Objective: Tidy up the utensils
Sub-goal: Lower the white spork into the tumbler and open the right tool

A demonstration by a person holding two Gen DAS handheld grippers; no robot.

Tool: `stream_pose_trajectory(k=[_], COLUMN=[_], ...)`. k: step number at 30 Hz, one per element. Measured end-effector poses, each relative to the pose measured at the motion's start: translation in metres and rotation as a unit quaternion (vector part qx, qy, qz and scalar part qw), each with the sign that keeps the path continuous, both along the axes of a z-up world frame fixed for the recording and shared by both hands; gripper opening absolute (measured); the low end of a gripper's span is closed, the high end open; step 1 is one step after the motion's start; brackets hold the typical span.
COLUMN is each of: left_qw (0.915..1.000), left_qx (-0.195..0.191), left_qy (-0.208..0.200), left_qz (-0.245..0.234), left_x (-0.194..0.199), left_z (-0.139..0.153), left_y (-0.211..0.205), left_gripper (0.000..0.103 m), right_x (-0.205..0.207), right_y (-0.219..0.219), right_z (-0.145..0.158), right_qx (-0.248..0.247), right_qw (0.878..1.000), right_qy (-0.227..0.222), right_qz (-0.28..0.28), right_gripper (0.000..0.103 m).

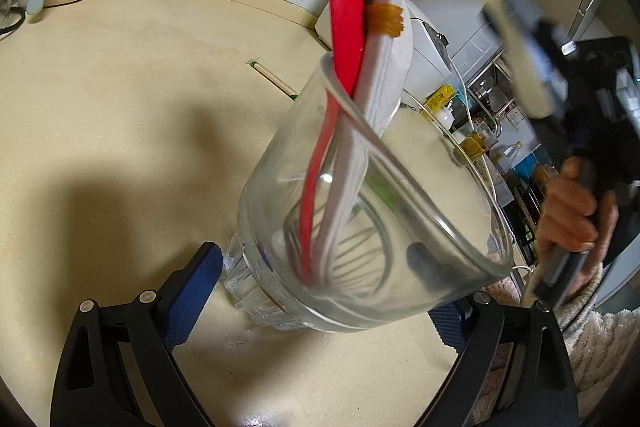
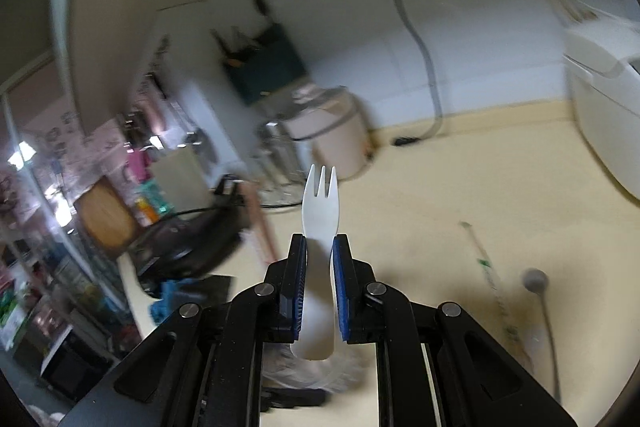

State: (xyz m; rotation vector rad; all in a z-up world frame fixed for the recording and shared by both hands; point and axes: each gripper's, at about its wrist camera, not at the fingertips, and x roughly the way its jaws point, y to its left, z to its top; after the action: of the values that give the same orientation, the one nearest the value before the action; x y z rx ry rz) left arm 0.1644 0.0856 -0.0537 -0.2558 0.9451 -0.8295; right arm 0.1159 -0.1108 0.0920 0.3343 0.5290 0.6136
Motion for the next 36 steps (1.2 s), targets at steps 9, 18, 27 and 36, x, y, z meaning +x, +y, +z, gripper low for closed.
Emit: stream_pose_trajectory(k=[9,18,27,36], left_qw=[1.0,1.0,1.0,1.0], left_qx=[0.0,0.0,0.0,0.0], left_qy=[0.0,0.0,0.0,0.0], left_qz=[0.0,0.0,0.0,0.0], left_x=[0.0,0.0,0.0,0.0], left_z=[0.0,0.0,0.0,0.0], left_y=[0.0,0.0,0.0,0.0], left_gripper=[0.096,0.096,0.096,0.096], right_x=[-0.01,-0.005,-0.008,-0.006], right_y=[0.036,0.057,0.064,0.06], right_z=[0.013,-0.014,-0.029,-0.034], right_qx=[-0.021,-0.065,-0.1,-0.106], right_qw=[0.998,0.997,0.994,0.994], right_qy=[-0.042,-0.03,-0.025,-0.005], right_qz=[0.028,0.026,0.021,0.022], right_gripper=[0.013,0.013,0.014,0.023])
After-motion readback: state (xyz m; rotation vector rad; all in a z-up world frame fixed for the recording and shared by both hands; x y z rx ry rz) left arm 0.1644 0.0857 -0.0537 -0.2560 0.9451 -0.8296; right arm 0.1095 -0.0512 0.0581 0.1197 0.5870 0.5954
